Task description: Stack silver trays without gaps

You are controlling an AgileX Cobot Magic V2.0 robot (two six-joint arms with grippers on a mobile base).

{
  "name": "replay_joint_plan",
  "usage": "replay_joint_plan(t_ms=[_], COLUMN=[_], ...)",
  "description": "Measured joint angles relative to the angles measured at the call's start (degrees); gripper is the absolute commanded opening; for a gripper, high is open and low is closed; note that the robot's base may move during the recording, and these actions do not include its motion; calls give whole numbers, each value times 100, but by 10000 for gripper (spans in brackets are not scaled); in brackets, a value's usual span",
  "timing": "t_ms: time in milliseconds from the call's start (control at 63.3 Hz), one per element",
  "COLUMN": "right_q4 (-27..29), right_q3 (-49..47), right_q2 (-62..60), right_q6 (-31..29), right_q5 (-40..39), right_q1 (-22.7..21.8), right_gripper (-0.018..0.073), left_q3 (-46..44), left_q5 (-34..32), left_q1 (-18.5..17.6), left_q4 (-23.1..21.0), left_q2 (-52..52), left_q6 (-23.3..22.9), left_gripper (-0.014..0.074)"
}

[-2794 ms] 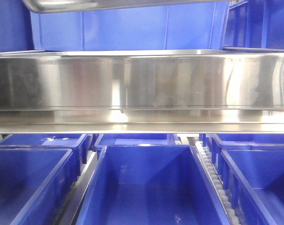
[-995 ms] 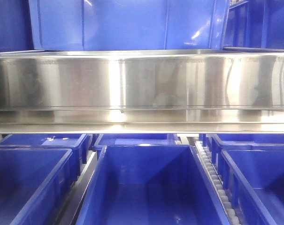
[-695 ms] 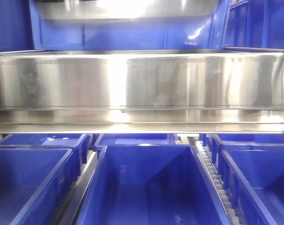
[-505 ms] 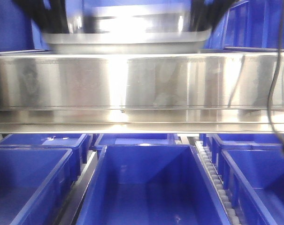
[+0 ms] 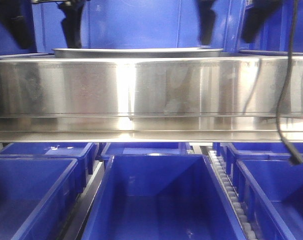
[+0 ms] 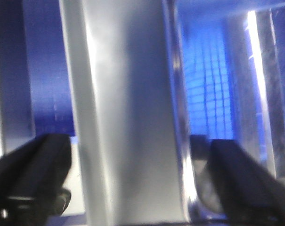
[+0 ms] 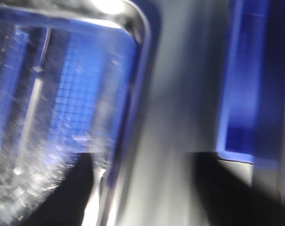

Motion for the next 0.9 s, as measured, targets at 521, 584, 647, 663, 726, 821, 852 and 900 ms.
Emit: replay_joint_plan(t_ms=[521,584,647,663,726,821,852,900], right_q4=[-5,-5,-5,-5,-5,-5,-15,-14], right_q3=[145,404,709,799,1256,2127,2413,2863], right_q2=[-1966,-2387,-2747,-2841,-3270,-3979,-4189,-4514], right_q6=[-446,-489,-543,-584,-658,-797,-849,-934], right_q5=[292,213,67,4,-200,-648,-807,-1073], right_q1=[317,393,436,451,466,476,476,476], right_gripper=[10,13,13,13,13,13,13,13], left_q3=[837,1222,1681,1789,2247,3070,3308,3717], left_q5=[-335,-547,-805,-836,-1131,-1620,-1771,-2010], left_q1=[-859,-1047,-1205,-1260,-1387,-1573,-1622,-1689], left_q4=[101,111,123,123,123,123,124,124], left_q2=[-2445,-2888,-3333,-3432,-3825,-4513,-4709,-5050], left_q6=[9,9,9,9,9,9,9,9], left_gripper=[106,29,-50,-53,-41,-41,-41,-41])
